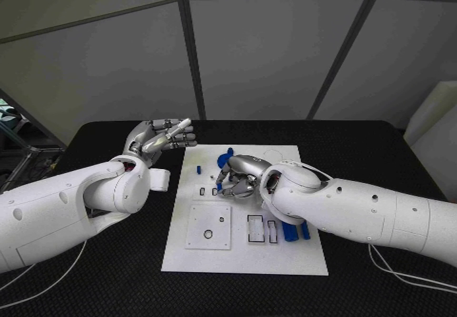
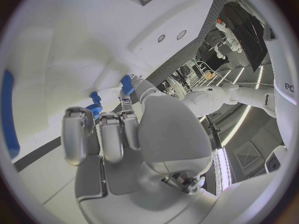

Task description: Assemble the parts on the task board

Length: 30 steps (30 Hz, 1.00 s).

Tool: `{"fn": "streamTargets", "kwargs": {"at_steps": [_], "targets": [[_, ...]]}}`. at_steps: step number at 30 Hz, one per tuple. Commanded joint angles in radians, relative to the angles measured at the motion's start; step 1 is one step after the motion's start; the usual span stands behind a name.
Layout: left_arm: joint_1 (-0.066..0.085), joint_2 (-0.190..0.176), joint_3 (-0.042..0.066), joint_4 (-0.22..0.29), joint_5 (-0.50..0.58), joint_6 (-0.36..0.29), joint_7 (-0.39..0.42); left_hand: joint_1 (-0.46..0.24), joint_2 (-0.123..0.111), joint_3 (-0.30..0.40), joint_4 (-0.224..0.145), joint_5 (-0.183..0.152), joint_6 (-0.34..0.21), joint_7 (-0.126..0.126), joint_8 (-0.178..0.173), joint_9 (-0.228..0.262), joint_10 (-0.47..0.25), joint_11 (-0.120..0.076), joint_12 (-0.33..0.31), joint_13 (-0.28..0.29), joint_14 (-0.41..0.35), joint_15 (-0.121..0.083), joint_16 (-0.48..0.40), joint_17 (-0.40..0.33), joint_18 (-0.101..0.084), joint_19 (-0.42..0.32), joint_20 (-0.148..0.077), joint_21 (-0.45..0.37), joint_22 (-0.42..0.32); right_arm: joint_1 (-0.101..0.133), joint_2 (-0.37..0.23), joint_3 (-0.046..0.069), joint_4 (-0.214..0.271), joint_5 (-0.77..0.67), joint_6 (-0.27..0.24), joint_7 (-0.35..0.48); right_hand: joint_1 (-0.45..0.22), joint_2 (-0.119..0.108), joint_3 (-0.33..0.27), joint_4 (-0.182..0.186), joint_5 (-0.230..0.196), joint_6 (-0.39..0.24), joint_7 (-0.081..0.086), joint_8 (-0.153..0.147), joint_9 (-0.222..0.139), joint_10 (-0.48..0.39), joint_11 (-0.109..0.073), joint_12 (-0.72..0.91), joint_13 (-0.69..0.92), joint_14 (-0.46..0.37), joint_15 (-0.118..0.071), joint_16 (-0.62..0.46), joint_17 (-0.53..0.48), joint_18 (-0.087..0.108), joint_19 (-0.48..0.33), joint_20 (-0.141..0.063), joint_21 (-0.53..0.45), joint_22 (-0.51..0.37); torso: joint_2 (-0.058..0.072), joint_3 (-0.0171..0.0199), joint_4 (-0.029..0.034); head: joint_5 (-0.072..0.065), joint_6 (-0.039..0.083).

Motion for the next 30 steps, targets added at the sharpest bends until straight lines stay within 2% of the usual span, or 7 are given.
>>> {"fn": "streamTargets", "kwargs": {"at_steps": [1, 30], "targets": [[0.002, 0.000, 0.001, 0.004, -0.008, 0.011, 0.002, -0.003, -0.001, -0.005, -0.003, 0.001, -0.003, 0.002, -0.004, -0.001, -0.005, -0.001, -0.005, -0.001, -0.007, -0.001, -0.005, 0.001, 0.047, -0.003, 0.007, -0.005, -0.001, -0.001, 0.000, -0.002, -0.002, -0.030, 0.030, -0.026, -0.003, -0.008, 0.002, -0.006, 0.002, -0.004, 0.006, -0.004, -0.001, 0.048, 0.002, -0.003, 0.184, 0.102, -0.002, 0.002, 0.256, -0.004, -0.009, 0.001, -0.006, 0.072, 0.000, 0.0001, -0.0008, 0.001, -0.002], [0.002, -0.002, 0.001, 0.008, -0.006, 0.009, 0.000, -0.003, -0.001, -0.005, -0.003, 0.001, -0.003, 0.002, -0.004, -0.001, -0.005, -0.001, -0.005, -0.001, -0.007, -0.001, -0.005, 0.001, 0.047, -0.003, 0.007, -0.005, -0.001, -0.001, 0.007, -0.005, -0.006, -0.039, 0.063, -0.037, -0.023, -0.028, -0.003, -0.005, -0.008, -0.025, 0.016, -0.022, -0.006, 0.039, 0.010, -0.016, 0.173, 0.101, 0.006, -0.001, 0.250, -0.002, -0.016, 0.007, -0.012, 0.064, 0.000, 0.0001, -0.0003, 0.004, -0.011]]}}
